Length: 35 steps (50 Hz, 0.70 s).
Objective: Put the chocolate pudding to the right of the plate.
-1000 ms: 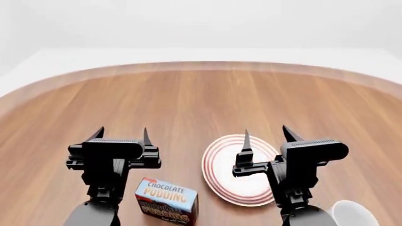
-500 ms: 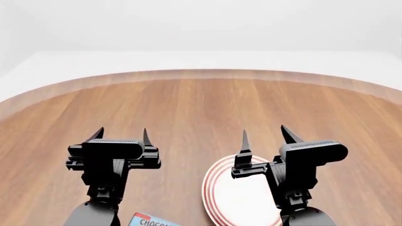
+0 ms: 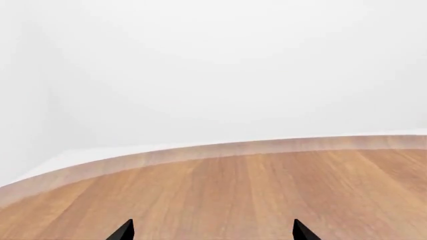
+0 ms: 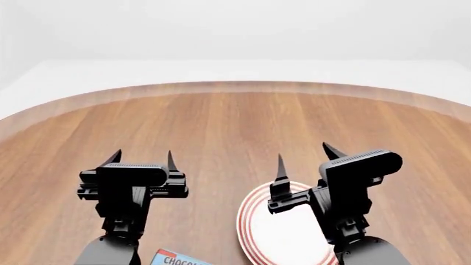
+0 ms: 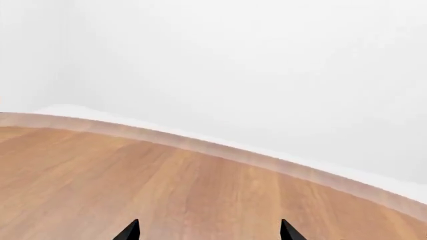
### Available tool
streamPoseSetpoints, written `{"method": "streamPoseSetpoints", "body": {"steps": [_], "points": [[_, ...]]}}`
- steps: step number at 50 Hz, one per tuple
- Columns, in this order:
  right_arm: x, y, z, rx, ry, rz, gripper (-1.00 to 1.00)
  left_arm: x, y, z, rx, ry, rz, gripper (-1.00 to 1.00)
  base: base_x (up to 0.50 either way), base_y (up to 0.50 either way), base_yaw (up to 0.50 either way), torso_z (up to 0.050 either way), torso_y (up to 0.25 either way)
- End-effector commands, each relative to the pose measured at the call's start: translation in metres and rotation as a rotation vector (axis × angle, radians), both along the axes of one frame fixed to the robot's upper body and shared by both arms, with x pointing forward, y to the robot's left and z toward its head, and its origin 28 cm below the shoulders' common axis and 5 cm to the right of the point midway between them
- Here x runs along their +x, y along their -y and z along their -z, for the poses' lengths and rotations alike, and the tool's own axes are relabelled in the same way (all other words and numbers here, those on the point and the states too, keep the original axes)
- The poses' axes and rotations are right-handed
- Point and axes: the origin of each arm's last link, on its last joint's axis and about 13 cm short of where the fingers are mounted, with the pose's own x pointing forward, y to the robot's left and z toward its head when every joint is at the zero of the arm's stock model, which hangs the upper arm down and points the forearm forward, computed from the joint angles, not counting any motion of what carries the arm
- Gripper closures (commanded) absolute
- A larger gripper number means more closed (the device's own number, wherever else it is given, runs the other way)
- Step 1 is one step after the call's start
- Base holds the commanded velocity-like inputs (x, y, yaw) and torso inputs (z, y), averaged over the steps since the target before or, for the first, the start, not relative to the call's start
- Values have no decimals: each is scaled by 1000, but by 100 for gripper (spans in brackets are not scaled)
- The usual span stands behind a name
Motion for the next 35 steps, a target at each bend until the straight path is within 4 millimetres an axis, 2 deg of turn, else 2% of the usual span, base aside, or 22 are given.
{"method": "streamPoseSetpoints", "body": {"steps": [1,10,16,35], "points": [[-19,7,-28,-109,-86,-51,-100,0,1,0,0,-1,1,-100,0,0,0,0,0],[-28,14,-40,-152,-245,-131,-100,0,0,-2,3,3,-3,-100,0,0,0,0,0],[-29,18,-37,-180,-351,-177,-100,1,-1,-2,3,4,-4,-100,0,0,0,0,0],[-38,17,-49,-217,-517,-435,-100,1,-1,-2,4,1,-9,-100,0,0,0,0,0]]}}
